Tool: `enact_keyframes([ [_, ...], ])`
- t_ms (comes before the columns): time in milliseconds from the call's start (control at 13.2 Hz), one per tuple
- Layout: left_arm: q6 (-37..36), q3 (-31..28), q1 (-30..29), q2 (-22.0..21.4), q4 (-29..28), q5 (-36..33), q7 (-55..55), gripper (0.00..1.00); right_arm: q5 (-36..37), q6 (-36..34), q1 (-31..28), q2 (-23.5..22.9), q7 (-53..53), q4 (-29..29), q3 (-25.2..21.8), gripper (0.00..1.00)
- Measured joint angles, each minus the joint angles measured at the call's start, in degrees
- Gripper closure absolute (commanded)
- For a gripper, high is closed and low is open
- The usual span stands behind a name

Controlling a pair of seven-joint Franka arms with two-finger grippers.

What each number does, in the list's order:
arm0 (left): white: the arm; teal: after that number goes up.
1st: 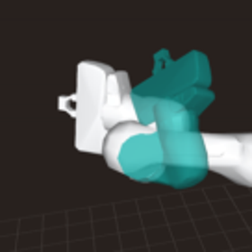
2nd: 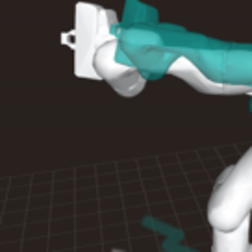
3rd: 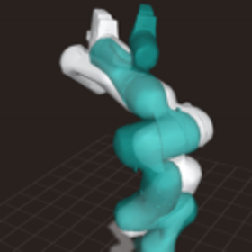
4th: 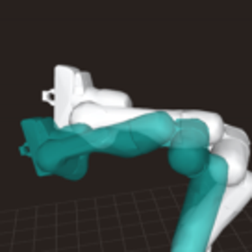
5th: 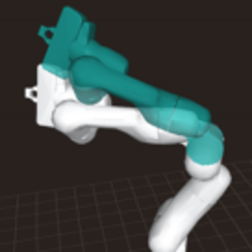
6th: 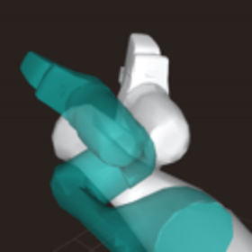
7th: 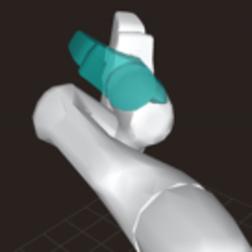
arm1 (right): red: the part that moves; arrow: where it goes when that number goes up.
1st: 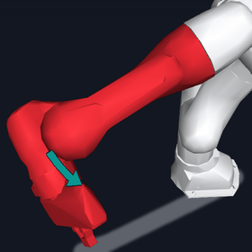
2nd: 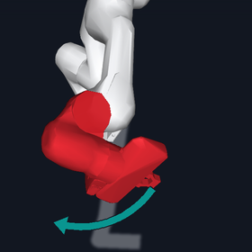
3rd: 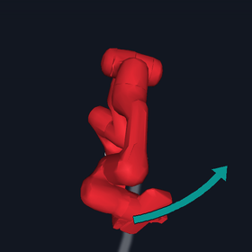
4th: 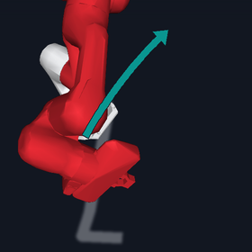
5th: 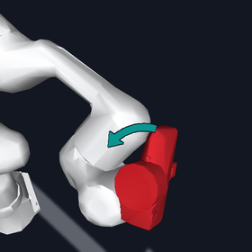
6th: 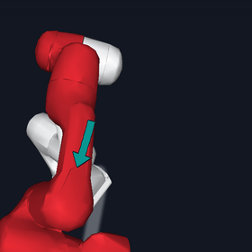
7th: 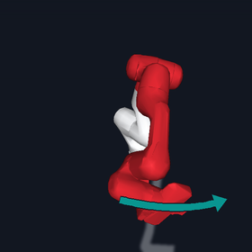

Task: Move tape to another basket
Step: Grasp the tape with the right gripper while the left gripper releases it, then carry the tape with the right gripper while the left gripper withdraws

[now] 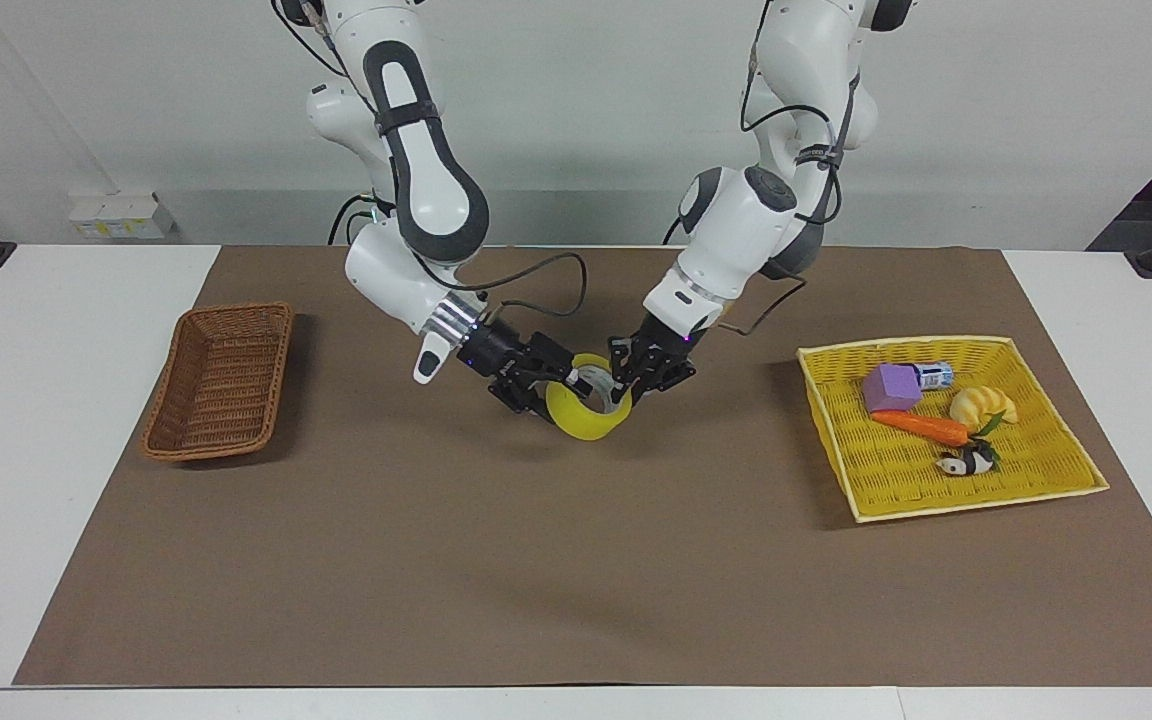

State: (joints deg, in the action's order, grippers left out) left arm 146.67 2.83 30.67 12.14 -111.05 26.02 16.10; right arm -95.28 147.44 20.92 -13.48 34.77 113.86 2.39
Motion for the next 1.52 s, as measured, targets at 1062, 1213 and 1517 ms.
enact_keyframes([
  [1062, -0.03, -0.53, 0.03, -0.17, 1.00, 0.01, 0.08, 0.00, 6.40, 5.07, 2.80, -1.84, -4.14, -0.40, 0.19, 1.00],
  [1213, -0.88, -1.10, -0.50, -0.54, 1.16, 0.00, 0.06, 0.00, 6.41, 5.07, 2.80, -1.98, -4.27, -0.40, 0.17, 1.00],
  [1517, -7.28, -1.92, -6.47, -2.97, 1.26, -6.50, -1.48, 0.00, 6.97, 5.08, 2.72, -1.98, -4.29, -0.40, -0.08, 1.00],
])
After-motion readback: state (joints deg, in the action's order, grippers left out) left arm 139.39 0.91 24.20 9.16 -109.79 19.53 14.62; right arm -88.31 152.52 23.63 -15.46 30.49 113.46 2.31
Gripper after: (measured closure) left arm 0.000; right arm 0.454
